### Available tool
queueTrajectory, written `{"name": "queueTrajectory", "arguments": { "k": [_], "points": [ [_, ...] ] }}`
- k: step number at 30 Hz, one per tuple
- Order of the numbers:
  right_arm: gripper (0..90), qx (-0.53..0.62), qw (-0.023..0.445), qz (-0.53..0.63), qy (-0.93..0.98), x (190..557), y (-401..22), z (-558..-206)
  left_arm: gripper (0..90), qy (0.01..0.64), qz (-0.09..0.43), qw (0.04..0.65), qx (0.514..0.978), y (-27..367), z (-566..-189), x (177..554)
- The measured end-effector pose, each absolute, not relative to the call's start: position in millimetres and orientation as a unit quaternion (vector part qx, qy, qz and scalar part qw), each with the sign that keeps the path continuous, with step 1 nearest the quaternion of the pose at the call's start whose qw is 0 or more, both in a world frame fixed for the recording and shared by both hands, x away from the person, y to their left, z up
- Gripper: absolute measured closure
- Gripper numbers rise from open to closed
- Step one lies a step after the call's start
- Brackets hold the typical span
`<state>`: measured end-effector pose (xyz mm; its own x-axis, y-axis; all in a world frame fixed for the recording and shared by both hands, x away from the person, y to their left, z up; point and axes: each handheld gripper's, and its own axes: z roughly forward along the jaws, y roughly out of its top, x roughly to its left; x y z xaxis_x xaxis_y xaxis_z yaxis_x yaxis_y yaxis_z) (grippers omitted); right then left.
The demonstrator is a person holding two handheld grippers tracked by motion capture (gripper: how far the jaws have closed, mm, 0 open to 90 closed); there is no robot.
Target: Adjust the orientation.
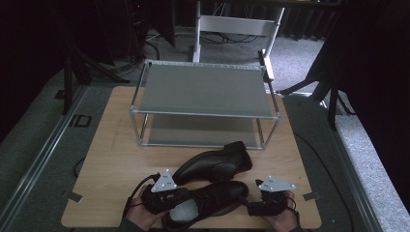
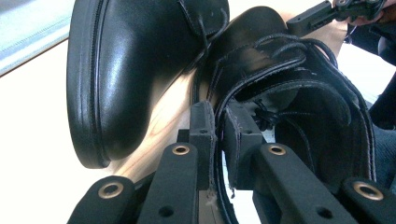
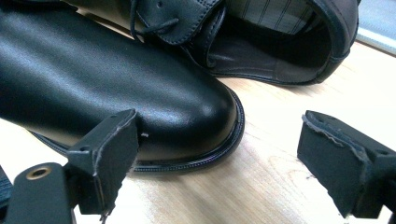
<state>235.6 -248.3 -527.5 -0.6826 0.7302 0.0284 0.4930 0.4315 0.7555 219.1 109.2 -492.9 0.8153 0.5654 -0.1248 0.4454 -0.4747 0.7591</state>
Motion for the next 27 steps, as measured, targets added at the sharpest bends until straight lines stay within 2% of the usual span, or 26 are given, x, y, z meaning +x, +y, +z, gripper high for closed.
{"name": "queueTrajectory", "arguments": {
  "k": [17,23,24,27],
  "points": [
    [11.9,0.390,0.165,0.386,0.820,247,-263,-526,83.5,0.303,0.073,0.427,0.849,89,-494,240],
    [16.0,0.405,0.176,0.391,0.807,252,-271,-521,82.3,0.303,0.063,0.429,0.849,86,-494,246],
    [18.6,0.406,0.192,0.392,0.803,257,-271,-517,79.7,0.304,0.060,0.430,0.848,88,-495,247],
    [21.1,0.403,0.204,0.395,0.800,269,-269,-510,71.3,0.311,0.057,0.435,0.843,91,-495,248]
  ]
}}
